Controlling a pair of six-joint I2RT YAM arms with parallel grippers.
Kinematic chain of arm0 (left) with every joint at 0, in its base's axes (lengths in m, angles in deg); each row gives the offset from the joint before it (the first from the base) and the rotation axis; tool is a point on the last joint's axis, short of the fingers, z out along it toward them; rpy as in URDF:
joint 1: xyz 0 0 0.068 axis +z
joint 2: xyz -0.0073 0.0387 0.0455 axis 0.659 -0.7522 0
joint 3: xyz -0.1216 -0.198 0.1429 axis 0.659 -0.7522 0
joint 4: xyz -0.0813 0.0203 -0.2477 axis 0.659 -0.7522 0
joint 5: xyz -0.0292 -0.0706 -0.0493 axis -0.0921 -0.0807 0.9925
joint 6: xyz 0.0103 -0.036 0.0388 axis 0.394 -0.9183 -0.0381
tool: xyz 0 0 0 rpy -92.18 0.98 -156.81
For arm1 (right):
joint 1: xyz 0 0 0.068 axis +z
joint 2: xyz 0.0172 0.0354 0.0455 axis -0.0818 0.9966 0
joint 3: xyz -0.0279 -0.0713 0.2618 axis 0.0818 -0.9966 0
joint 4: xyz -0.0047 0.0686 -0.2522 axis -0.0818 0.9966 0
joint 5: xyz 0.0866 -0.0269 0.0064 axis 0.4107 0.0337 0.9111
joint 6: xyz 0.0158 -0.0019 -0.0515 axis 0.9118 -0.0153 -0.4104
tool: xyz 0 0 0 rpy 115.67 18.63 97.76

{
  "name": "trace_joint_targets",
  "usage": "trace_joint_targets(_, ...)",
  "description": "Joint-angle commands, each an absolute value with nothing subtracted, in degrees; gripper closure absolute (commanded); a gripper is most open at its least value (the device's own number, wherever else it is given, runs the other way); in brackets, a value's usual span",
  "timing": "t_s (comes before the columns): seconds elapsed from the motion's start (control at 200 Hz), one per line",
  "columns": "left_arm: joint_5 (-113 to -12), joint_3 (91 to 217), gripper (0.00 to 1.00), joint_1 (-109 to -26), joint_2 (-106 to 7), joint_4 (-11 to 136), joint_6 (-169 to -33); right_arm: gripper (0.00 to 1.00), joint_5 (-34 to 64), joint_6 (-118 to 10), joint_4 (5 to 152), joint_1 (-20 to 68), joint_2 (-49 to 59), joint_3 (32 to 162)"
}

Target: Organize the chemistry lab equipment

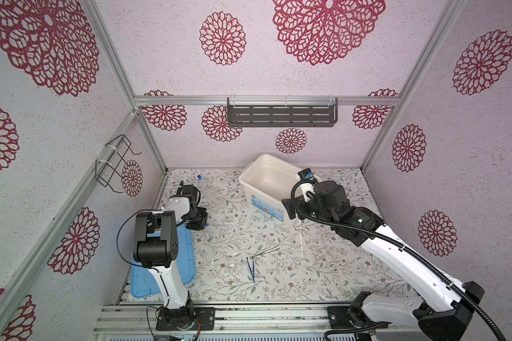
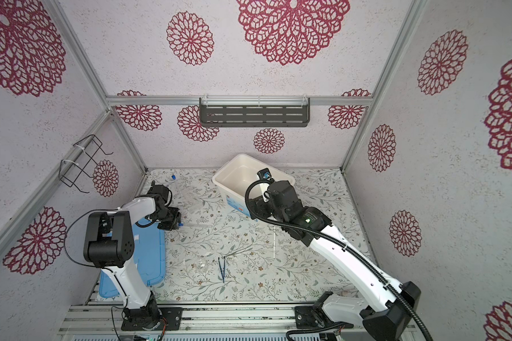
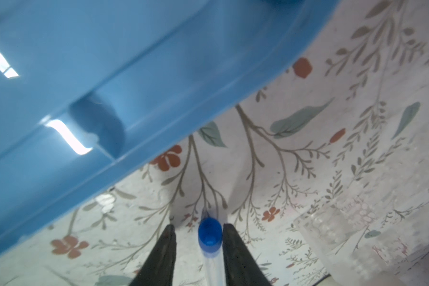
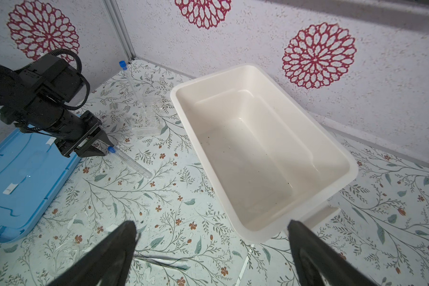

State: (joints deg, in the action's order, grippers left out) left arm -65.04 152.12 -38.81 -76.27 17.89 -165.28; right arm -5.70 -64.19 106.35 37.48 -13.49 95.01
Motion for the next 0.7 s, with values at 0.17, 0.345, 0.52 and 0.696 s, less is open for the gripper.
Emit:
trace_joint_targets(0.17,-65.63,152.21,0.64,-40.4,-75.05,16.4,-166.67,0.01,-7.23,-62.6,104.4,37.76,-15.64,94.09)
trace_joint_targets(0.345,-64.72,152.62,0.67,-41.17,-76.39,16.97,-167.78,0.01,-7.51,-62.81,104.27,37.76,-15.48,94.36)
trace_joint_targets(0.52,-65.13,152.57,0.73,-41.22,-76.33,16.71,-167.56,0.01,-7.81,-63.03,104.49,37.76,-15.74,93.91)
trace_joint_targets(0.696,-66.91,151.68,0.78,-41.22,-74.81,15.86,-165.8,0.01,-8.03,-62.86,104.88,37.8,-16.1,93.49)
